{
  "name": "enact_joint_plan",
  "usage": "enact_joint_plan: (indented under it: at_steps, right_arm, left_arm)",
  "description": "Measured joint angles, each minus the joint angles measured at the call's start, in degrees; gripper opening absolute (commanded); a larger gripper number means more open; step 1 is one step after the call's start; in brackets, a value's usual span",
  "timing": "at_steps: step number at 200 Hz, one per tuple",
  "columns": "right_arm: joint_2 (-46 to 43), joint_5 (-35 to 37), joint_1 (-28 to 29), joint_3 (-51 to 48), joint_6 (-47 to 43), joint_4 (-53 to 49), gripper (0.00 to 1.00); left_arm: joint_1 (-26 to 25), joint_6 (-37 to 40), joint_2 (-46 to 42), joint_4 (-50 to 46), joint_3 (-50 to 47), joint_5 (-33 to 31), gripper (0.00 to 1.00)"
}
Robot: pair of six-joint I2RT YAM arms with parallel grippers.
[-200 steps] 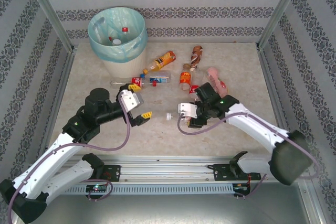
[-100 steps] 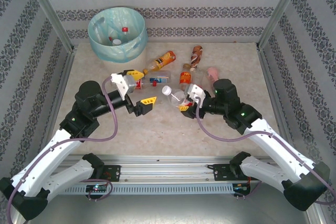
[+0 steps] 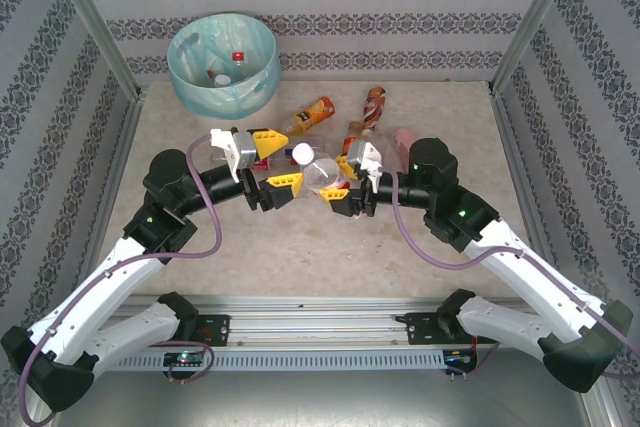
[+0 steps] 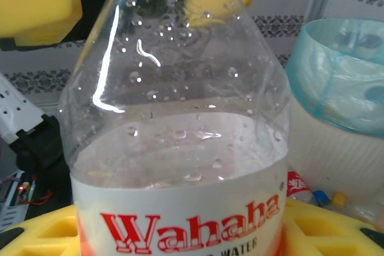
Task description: Put the plastic bottles in the bin
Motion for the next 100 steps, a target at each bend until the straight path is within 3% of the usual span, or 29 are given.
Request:
enact_joint_plan:
  at_steps: [23,49,100]
  right_arm:
    - [1.4,-0.1,1.4,0.4,0.2,0.3,0.54]
    - [2.5,-0.1,2.9,0.6,0.2,1.1,0.54]
    - [2.7,-0.1,4.5,0.7,0.4,2.3,0.54]
  left_arm:
    - [0.0,-2.1,0.6,2.6,0.0,3.2,0.72]
    - [0.0,-4.3,0.8,4.0,0.0,6.3,0.38]
    - [0.1,-7.6,0.2,5.3,-0.1,6.0,0.21]
